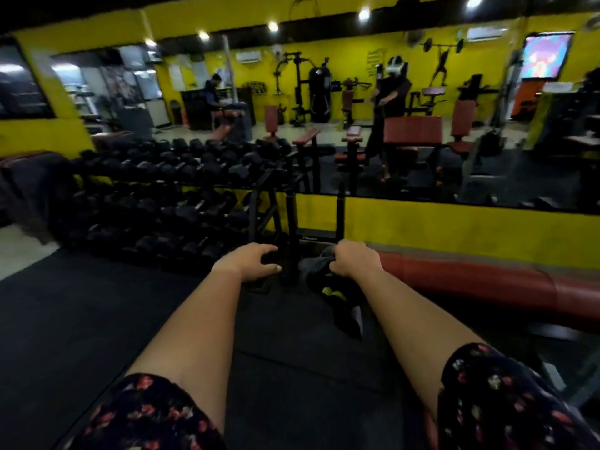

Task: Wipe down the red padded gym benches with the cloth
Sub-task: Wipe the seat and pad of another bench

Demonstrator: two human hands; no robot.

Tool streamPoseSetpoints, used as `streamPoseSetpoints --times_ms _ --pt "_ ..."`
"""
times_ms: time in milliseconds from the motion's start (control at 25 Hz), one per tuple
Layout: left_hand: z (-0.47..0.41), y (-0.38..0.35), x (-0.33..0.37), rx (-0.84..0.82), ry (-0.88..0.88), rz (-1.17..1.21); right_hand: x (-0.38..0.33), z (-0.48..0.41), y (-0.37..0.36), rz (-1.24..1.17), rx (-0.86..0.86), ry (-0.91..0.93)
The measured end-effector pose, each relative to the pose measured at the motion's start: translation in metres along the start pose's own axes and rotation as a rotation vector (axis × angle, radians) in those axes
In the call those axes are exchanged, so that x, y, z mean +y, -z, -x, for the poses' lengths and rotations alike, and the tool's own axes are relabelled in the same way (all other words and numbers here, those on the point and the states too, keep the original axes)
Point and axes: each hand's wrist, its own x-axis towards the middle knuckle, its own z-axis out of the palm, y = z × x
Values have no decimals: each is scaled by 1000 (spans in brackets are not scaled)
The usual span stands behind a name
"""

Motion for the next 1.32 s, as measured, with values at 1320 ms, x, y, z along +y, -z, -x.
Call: streamPoseSetpoints --times_ms 1320 --pt "30 107 -531 140 936 15 -588 -337 -134 -52 -177 968"
